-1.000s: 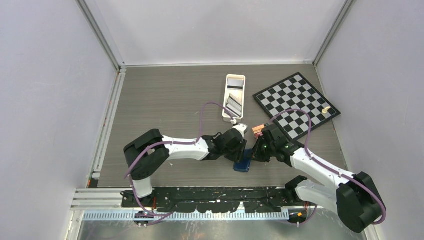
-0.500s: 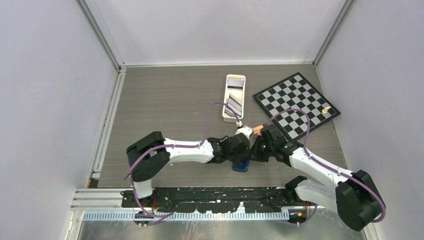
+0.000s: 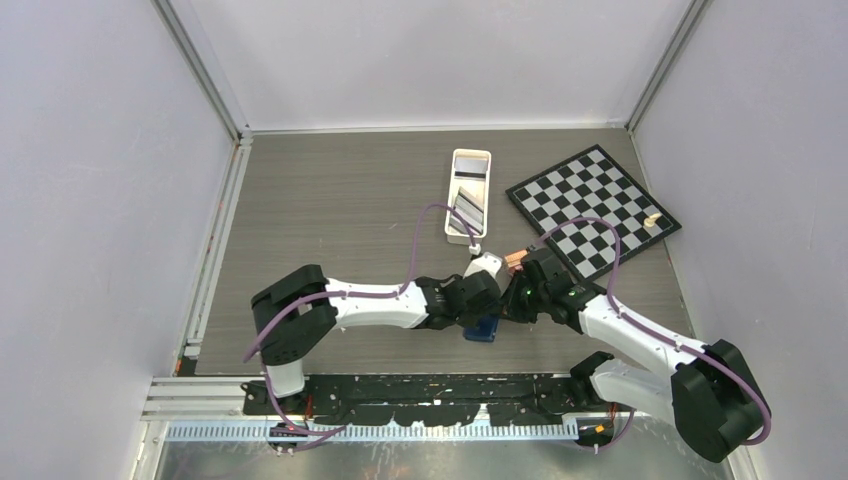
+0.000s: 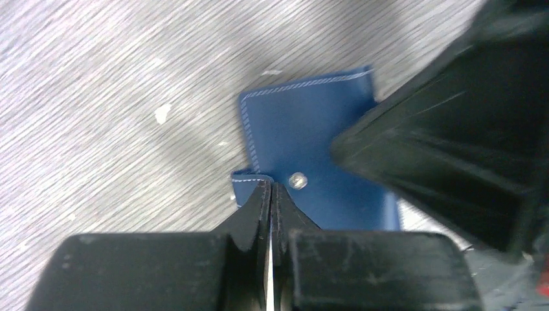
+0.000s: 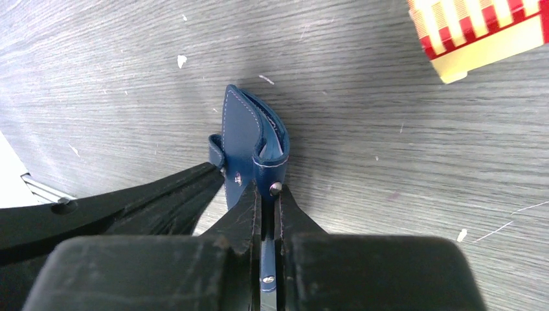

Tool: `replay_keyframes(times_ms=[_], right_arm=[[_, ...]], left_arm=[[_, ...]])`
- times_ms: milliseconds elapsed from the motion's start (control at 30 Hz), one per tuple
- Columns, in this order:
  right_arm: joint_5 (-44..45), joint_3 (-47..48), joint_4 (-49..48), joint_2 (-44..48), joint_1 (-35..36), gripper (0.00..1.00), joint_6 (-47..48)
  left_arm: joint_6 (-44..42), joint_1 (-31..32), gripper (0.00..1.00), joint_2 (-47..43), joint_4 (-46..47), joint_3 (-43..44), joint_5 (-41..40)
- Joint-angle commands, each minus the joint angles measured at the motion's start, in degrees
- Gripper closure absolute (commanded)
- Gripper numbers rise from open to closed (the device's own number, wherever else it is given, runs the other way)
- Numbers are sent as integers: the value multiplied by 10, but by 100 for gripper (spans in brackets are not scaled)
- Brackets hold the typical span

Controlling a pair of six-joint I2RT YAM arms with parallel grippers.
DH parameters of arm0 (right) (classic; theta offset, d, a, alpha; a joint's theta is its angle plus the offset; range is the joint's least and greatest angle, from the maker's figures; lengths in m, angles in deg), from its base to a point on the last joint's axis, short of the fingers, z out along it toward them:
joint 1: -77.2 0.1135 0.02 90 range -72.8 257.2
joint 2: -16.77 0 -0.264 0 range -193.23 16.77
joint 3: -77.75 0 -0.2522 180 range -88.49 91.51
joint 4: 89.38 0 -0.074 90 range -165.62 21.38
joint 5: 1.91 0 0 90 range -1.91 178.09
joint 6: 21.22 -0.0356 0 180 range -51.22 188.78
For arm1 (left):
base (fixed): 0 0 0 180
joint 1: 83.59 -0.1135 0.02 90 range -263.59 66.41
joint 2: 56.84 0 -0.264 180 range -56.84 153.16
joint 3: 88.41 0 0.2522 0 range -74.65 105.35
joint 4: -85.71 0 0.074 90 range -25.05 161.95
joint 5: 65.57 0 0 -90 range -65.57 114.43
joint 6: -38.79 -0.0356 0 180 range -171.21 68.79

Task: Put the credit cards into the card holder
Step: Open the card holder at the center of the board.

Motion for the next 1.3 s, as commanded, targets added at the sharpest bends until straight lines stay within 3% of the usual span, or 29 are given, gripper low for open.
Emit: replay_keyframes(times_ms=[0,467,533,633,733,867,1000,1267], right_arm=[[42,0,20,-1,-2,100,6],[39,-1,21,1,-2,99,8],[39,2,23,1,-2,91,10],[38,7,31,2,-2,61,14],[37,16,43,3,-2,44,20],[40,25,59,12,-2,34,27],[25,26,58,25,-2,31,27],[6,11,29,18,-3,37,13]], left_arm=[[-5,-8,100,-11,-122,-23,-75],[5,-9,100,-67,-119,-43,-80],[9,-10,100,-82,-107,-52,-70],[15,-10,100,-105,-100,-60,-63],[18,-11,100,-122,-101,-68,-77],[25,-22,100,-125,-94,-80,-59],[35,-31,99,-129,-67,-98,-19],[36,-36,56,-138,-57,-103,-24]])
